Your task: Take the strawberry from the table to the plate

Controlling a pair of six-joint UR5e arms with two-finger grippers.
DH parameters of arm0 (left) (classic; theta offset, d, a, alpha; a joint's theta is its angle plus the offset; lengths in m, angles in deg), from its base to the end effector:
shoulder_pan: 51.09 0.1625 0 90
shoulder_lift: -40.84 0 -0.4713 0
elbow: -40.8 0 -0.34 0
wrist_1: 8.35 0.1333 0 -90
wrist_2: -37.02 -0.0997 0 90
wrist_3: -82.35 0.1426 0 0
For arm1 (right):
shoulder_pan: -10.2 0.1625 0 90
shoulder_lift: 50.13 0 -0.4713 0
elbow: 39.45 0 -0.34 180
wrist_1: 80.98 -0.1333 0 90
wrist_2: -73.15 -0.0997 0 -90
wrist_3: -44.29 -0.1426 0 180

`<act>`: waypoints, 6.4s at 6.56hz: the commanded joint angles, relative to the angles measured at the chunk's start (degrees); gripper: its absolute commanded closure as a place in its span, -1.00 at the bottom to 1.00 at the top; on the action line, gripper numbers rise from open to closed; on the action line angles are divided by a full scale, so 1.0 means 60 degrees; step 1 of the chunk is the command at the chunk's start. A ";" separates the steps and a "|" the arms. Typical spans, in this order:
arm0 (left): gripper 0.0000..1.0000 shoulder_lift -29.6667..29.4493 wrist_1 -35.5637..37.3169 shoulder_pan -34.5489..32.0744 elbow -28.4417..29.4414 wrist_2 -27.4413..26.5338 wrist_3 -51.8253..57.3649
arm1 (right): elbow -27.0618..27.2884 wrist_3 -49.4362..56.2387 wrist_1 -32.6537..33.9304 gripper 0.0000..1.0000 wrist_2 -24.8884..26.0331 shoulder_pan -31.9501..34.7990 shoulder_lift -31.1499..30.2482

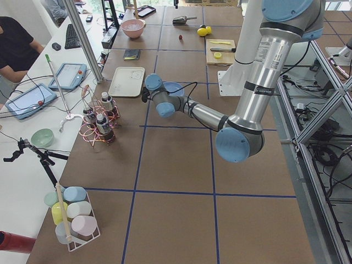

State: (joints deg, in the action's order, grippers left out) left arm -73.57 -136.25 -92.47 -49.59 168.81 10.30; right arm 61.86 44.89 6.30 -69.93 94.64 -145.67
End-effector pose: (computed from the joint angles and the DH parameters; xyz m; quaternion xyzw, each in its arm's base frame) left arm 0.4576 -0.4542 0.4092 -0.0241 0.5731 0.0197 0.8189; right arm -0.0199 -0.4040 0.6674 0.0469 -0.4480 -0.0810 0.8891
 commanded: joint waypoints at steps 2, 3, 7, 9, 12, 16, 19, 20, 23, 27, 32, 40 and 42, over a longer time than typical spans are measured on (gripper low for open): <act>1.00 -0.1304 -0.0041 0.1736 0.0649 -0.2724 -0.0824 | 0.0063 -0.0013 -0.0015 -1.00 -0.0016 -0.0055 0.0031; 1.00 -0.1321 -0.0070 0.1914 0.0651 -0.2993 -0.0838 | 0.0064 -0.0013 0.0000 -1.00 -0.0016 -0.0085 0.0031; 1.00 -0.1219 -0.0319 0.1960 0.0754 -0.2995 -0.0765 | 0.0093 0.0001 -0.0029 -1.00 -0.0002 -0.0376 0.0031; 1.00 -0.1175 -0.0304 0.1930 0.0725 -0.2995 -0.0779 | 0.0500 -0.0667 -0.0044 -1.00 0.0027 -0.0873 0.0060; -0.70 -0.0854 -0.0334 0.1887 0.0594 -0.3010 -0.0779 | 0.0605 -0.1892 -0.0624 -1.00 0.0421 -0.1911 0.0060; -0.72 -0.0340 -0.0231 0.1228 -0.0431 -0.2922 -0.0794 | -0.0476 -0.7498 -0.4980 -1.00 0.3133 -0.5312 -0.0086; -0.75 -0.0310 -0.0231 0.1227 -0.0491 -0.2995 -0.0823 | -0.0800 -0.7499 -0.4995 -0.92 0.3205 -0.5432 -0.0248; -0.75 -0.0310 -0.0231 0.1227 -0.0477 -0.2995 -0.0823 | -0.0830 -0.7513 -0.4995 -0.84 0.3221 -0.5475 -0.0248; -0.76 -0.0252 -0.0231 0.1227 -0.0476 -0.3024 -0.0823 | -0.1006 -0.7513 -0.4995 -0.62 0.3250 -0.5519 -0.0145; -0.76 -0.0237 -0.0231 0.1227 -0.0491 -0.3025 -0.0823 | -0.0890 -0.7513 -0.4995 1.00 0.3221 -0.5505 -0.0101; -0.75 0.1616 -0.0275 0.0483 -0.1603 -0.2878 0.0868 | 0.0576 -1.3094 -0.4834 1.00 0.3744 -0.7270 0.2877; -0.95 0.4699 -0.0260 -0.1761 -0.1956 -0.1604 0.5973 | -0.1882 -1.5599 -0.1963 1.00 0.7437 -1.0090 0.7530; -0.98 0.4685 -0.0260 -0.1746 -0.1941 -0.1633 0.5959 | -0.2614 -1.5599 -0.1949 1.00 0.7440 -1.0104 0.7968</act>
State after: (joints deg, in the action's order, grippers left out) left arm -45.46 -137.81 -102.94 -61.32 159.12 46.04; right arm 48.64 -48.73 -5.46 -25.48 34.08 -99.37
